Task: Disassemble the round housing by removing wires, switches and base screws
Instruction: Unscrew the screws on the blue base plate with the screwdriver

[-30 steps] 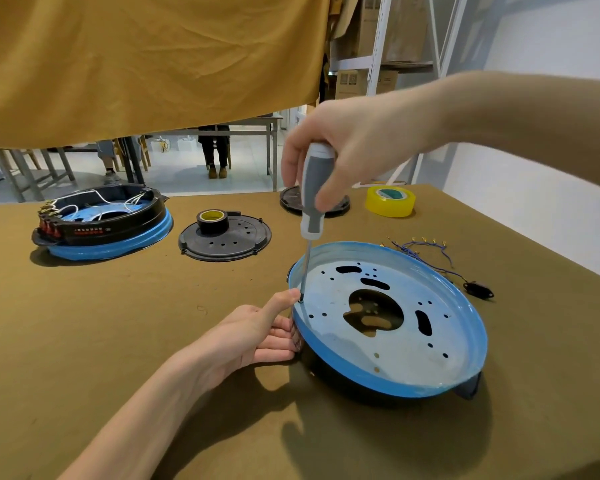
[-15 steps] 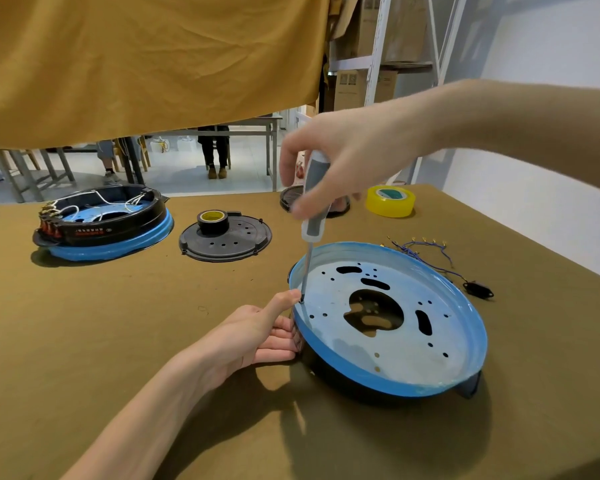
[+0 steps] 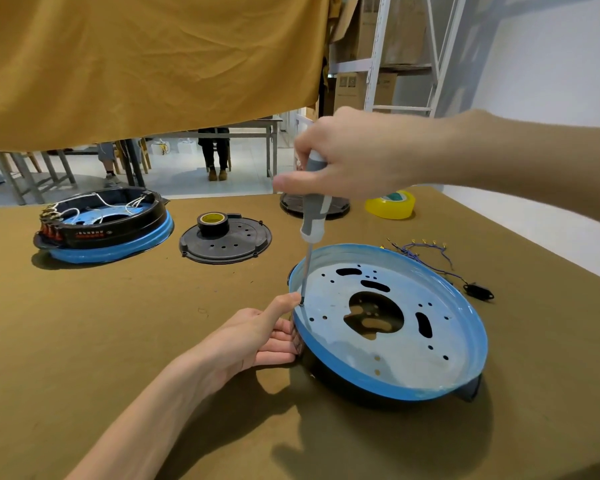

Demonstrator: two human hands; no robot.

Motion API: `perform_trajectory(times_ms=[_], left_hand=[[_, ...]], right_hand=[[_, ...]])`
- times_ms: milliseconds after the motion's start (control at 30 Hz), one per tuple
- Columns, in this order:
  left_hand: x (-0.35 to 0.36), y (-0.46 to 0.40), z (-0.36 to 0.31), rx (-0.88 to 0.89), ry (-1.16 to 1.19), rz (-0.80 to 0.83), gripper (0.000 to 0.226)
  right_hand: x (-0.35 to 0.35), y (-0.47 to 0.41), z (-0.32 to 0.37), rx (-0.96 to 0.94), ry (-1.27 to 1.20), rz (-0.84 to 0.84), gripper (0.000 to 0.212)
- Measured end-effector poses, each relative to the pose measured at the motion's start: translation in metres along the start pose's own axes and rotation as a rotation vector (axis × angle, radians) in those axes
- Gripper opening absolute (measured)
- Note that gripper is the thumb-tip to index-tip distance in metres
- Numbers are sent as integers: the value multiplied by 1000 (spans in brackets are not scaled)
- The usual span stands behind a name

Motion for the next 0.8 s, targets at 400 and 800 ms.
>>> perform_trajectory(times_ms=[400,800], left_hand=[[3,2,-2,-9,-1,-34,102],[2,2,-2,-18,7,-20,103]], right_hand=[[-12,-4,6,32,72,165,53],[-5,0,0,59,312,30,67]])
Point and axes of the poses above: each hand's wrist, its own y-axis away from the middle knuckle, its own x-axis out of the palm, z = x × y, the point moved 1 cm from there along -y, towards the middle knuckle, and after that the axes turned 1 degree about y, right-handed, at the moved point
